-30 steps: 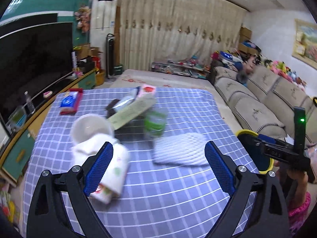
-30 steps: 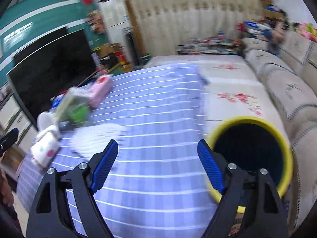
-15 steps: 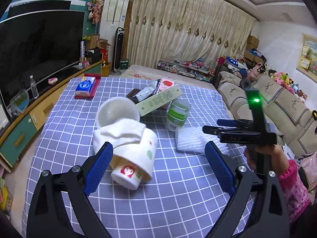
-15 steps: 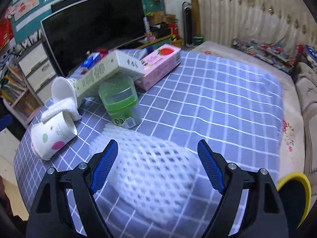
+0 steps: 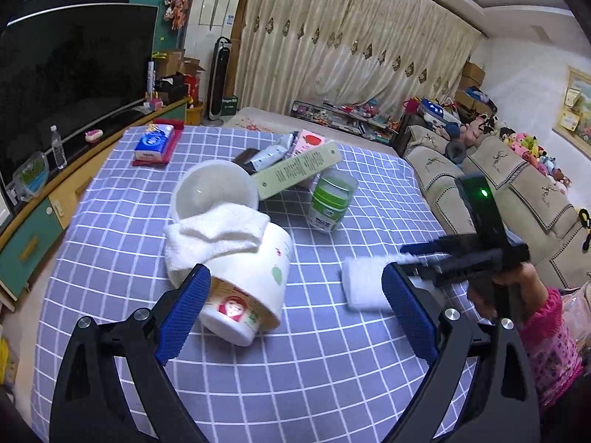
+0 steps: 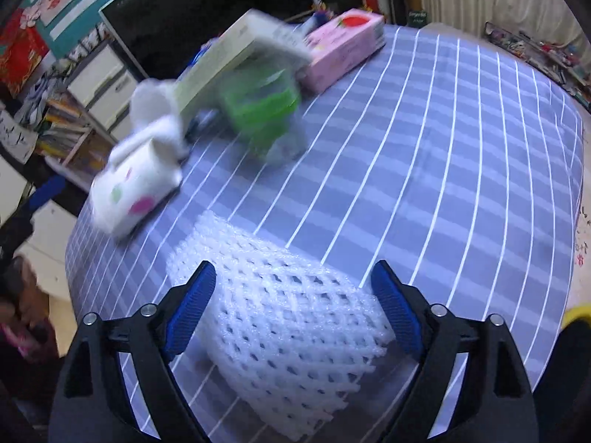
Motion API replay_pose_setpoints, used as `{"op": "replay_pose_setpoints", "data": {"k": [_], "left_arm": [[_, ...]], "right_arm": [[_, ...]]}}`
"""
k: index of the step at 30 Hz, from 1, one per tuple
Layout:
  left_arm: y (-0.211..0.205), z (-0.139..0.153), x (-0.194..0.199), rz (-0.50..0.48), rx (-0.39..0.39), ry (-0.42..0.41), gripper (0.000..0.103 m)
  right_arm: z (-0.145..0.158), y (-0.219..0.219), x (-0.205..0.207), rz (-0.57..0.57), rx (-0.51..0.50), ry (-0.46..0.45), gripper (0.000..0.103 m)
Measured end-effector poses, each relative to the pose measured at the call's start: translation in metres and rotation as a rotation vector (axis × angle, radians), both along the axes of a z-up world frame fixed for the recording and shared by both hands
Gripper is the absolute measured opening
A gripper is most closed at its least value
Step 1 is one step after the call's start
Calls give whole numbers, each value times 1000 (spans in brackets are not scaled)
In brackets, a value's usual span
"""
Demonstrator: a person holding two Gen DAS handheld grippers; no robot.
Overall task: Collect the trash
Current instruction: 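Grasp the white foam fruit net with the right gripper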
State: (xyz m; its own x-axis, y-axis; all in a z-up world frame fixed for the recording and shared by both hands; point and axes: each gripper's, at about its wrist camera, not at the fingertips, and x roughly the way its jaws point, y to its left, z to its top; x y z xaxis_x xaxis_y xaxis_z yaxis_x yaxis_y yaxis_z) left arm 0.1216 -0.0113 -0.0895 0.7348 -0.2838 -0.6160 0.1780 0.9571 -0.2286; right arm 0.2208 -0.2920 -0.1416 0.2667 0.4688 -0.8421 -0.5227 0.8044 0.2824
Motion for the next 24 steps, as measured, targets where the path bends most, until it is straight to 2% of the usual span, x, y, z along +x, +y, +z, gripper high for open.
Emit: {"op": "replay_pose_setpoints", "data": {"k": [7,13,18,22,24], "left_arm": [[-11,1,-4,-29,22,-15,92],[-9,1,-6,-21,11,-19,92],[-10,-1,-9,-29,16,-15,92],[-8,1,-10,-18,13,-21,92],[-3,4,-12,-3,5,-31,92]], "right_arm": [[4,1,-57,90,18,40,88],[9,4,-86,177,23,60,92],[4,23,-116,230,-74,31,92],[-4,30,-127,188,-179,-58,92],[-6,29,-130,172,-190,-89,91]]}}
